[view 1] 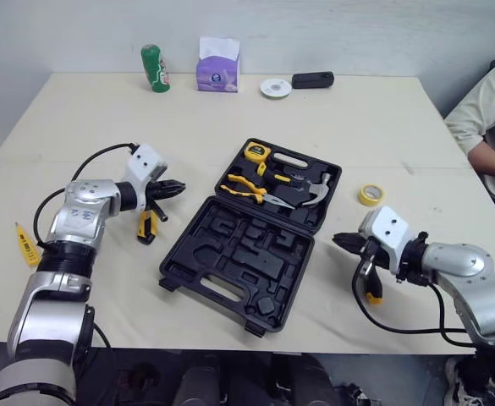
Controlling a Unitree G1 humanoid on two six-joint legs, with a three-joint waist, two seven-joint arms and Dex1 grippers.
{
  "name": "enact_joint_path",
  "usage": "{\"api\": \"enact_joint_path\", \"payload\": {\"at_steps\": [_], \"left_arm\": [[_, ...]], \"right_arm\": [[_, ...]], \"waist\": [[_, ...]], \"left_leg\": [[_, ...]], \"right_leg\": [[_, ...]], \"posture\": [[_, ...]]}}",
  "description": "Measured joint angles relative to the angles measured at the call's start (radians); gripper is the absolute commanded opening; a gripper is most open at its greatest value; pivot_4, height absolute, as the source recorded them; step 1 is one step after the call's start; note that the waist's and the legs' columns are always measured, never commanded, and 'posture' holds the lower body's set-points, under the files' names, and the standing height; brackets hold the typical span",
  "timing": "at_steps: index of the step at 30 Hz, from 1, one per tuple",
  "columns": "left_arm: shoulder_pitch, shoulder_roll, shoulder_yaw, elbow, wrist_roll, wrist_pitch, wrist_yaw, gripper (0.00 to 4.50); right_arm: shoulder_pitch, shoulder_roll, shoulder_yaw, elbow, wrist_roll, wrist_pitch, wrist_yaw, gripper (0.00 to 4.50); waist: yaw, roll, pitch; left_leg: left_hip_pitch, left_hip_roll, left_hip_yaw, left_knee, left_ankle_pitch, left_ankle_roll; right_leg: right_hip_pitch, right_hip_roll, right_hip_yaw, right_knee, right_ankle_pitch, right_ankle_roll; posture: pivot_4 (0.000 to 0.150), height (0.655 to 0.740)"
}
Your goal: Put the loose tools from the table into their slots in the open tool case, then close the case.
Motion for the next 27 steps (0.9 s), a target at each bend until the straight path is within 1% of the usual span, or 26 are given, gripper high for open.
{"api": "enact_joint_path", "payload": {"at_steps": [2, 6, 9, 11, 17, 27], "left_arm": [[-0.032, -0.021, -0.014, 0.054, 0.018, -0.03, -0.015, 0.0], [-0.132, -0.125, -0.054, 0.26, 0.083, -0.116, -0.029, 0.0], [-0.168, -0.153, -0.061, 0.34, 0.112, -0.171, -0.03, 0.0], [-0.183, -0.154, -0.06, 0.372, 0.122, -0.197, -0.03, 0.0], [-0.193, -0.156, -0.049, 0.412, 0.132, -0.232, -0.056, 0.0], [-0.171, -0.138, -0.037, 0.396, 0.135, -0.233, -0.114, 0.0]], "right_arm": [[0.006, 0.015, 0.005, 0.0, -0.005, 0.0, -0.007, 0.09], [-0.008, 0.079, 0.069, 0.004, -0.035, -0.001, -0.042, 0.09], [-0.025, 0.1, 0.09, 0.016, -0.053, -0.003, -0.055, 0.09], [-0.033, 0.102, 0.092, 0.026, -0.062, -0.015, -0.06, 0.09], [-0.061, 0.13, 0.124, 0.057, -0.077, -0.023, -0.056, 0.09], [-0.149, 0.161, 0.157, 0.123, -0.103, -0.023, -0.036, 0.09]], "waist": [[0.0, 0.0, 0.0], [0.0, -0.001, 0.0], [-0.001, -0.001, 0.0], [-0.001, -0.001, 0.0], [-0.004, -0.001, 0.0], [-0.028, -0.001, 0.0]], "left_leg": [[0.0, 0.0, 0.0, 0.001, 0.0, 0.0], [0.0, 0.0, 0.001, 0.002, 0.0, 0.0], [-0.001, 0.0, 0.001, 0.004, 0.0, 0.0], [-0.001, 0.0, 0.001, 0.005, 0.0, 0.001], [-0.001, 0.001, 0.001, 0.006, 0.0, 0.001], [-0.001, 0.001, 0.002, 0.008, -0.001, 0.001]], "right_leg": [[0.0, -0.001, 0.001, 0.001, 0.0, 0.0], [-0.001, -0.002, 0.002, 0.002, 0.0, 0.0], [-0.002, -0.001, 0.002, 0.003, 0.0, 0.0], [-0.002, -0.001, 0.003, 0.004, 0.0, 0.0], [-0.002, -0.003, 0.003, 0.005, 0.0, 0.0], [-0.002, -0.003, 0.004, 0.007, 0.0, 0.0]], "posture": [[0.15, 0.7252], [0.15, 0.7252], [0.15, 0.7252], [0.15, 0.7252], [0.15, 0.7252], [0.15, 0.7252]]}}
